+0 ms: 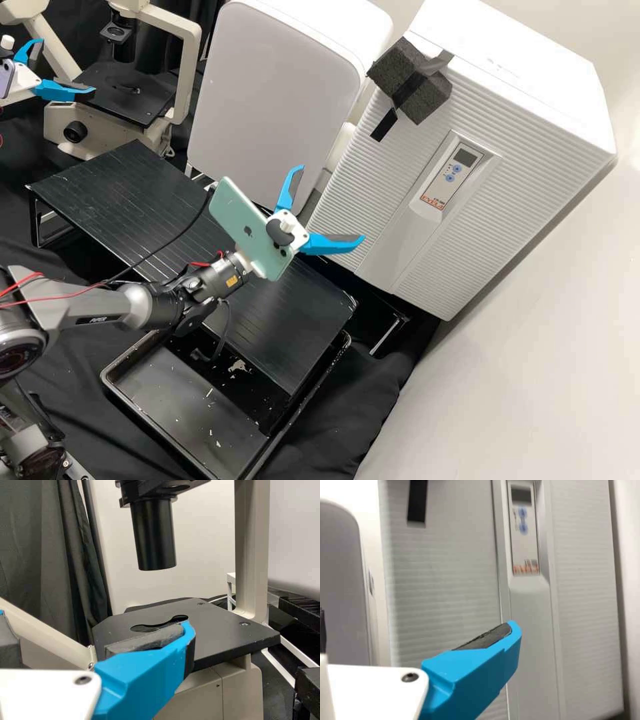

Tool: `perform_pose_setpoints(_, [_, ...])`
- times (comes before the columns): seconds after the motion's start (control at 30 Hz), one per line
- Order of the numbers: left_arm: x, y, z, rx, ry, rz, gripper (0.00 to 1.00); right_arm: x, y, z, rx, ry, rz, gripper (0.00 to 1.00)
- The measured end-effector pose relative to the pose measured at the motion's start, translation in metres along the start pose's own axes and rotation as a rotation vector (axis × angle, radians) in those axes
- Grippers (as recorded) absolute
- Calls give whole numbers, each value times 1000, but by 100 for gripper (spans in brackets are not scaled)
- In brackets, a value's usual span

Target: Open the incubator door

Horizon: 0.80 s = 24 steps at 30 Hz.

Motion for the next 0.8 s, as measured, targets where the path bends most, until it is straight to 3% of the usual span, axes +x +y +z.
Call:
perform_pose_setpoints(0.3, [0,0,0,0,0,0,100,23,2,-25,14,-24,-12,100])
perform_pose_setpoints(0.43, [0,0,0,0,0,0,100,28,-2,-39,-10,-76,14,100])
perform_pose_setpoints(0.47, [0,0,0,0,0,0,100,28,-3,-42,-31,-93,25,100])
perform_pose_setpoints(0.5, [0,0,0,0,0,0,100,29,-4,-48,-25,-119,51,100])
perform_pose_setpoints(0.53, [0,0,0,0,0,0,100,29,-4,-52,-48,-139,67,100])
perform_pose_setpoints(0.57, [0,0,0,0,0,0,100,29,-5,-58,-42,-164,86,100])
perform_pose_setpoints(0.63, [0,0,0,0,0,0,100,30,-6,-68,-67,-198,125,100])
perform_pose_setpoints(0.67, [0,0,0,0,0,0,100,30,-6,-72,-91,-211,137,100])
perform_pose_setpoints(0.8, [0,0,0,0,0,0,100,33,-8,-89,-125,-216,177,100])
